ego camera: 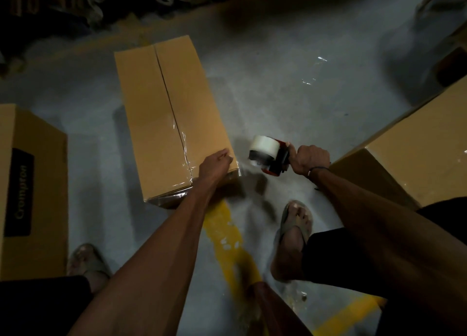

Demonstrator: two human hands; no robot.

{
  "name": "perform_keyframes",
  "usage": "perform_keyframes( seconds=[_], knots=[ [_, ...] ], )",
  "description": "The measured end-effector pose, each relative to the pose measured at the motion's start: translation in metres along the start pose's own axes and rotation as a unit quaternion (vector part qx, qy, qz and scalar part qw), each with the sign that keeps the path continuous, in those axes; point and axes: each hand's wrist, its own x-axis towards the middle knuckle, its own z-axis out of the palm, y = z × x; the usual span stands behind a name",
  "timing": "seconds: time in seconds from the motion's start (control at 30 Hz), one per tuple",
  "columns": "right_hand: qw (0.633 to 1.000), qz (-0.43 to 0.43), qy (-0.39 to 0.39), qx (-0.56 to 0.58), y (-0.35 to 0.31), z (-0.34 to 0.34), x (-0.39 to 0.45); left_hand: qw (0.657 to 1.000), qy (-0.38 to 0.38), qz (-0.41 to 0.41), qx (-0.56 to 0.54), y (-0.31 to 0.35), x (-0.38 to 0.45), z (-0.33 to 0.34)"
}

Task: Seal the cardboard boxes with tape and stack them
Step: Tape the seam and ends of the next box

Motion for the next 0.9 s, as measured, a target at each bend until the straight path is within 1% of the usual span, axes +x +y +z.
perform_keyframes(
  seconds=[0.07, 0.13, 0.2, 0.27, 0.33, 0.47, 0.57, 0.63, 0.7, 0.77, 0.8, 0.83, 0.9],
  knots=[
    [0.999, 0.013, -0.026, 0.032, -0.008, 0.018, -0.001, 0.997, 0.022, 0.023, 0.065, -0.007, 0.005, 0.0],
    [0.994, 0.022, -0.07, 0.084, -0.02, 0.038, -0.003, 0.989, 0.055, 0.047, 0.128, -0.009, 0.002, 0.003],
    [0.984, 0.032, -0.109, 0.135, -0.033, 0.059, -0.003, 0.972, 0.089, 0.093, 0.197, -0.01, -0.004, 0.009],
    [0.976, 0.041, -0.134, 0.166, -0.043, 0.077, -0.004, 0.956, 0.112, 0.147, 0.227, -0.016, -0.007, 0.011],
    [0.971, 0.041, -0.15, 0.181, -0.052, 0.097, -0.006, 0.954, 0.115, 0.174, 0.217, -0.026, -0.002, 0.012],
    [0.958, 0.072, -0.157, 0.229, -0.065, 0.122, -0.013, 0.95, 0.111, 0.177, 0.23, -0.031, 0.006, 0.011],
    [0.932, 0.109, -0.156, 0.307, -0.067, 0.139, -0.016, 0.953, 0.113, 0.187, 0.212, -0.031, 0.007, 0.007],
    [0.92, 0.126, -0.161, 0.334, -0.066, 0.148, -0.016, 0.962, 0.107, 0.165, 0.188, -0.03, 0.011, 0.004],
    [0.909, 0.144, -0.174, 0.351, -0.065, 0.152, -0.014, 0.976, 0.101, 0.132, 0.141, -0.031, 0.019, 0.001],
    [0.9, 0.17, -0.18, 0.358, -0.064, 0.146, -0.013, 0.984, 0.09, 0.125, 0.091, -0.034, 0.027, 0.0],
    [0.897, 0.184, -0.174, 0.361, -0.064, 0.142, -0.013, 0.985, 0.085, 0.126, 0.081, -0.036, 0.029, -0.001],
    [0.897, 0.192, -0.151, 0.368, -0.065, 0.136, -0.014, 0.986, 0.082, 0.126, 0.075, -0.037, 0.031, -0.002],
    [0.886, 0.216, -0.081, 0.401, -0.07, 0.119, -0.02, 0.987, 0.077, 0.122, 0.066, -0.035, 0.03, -0.003]
  ],
)
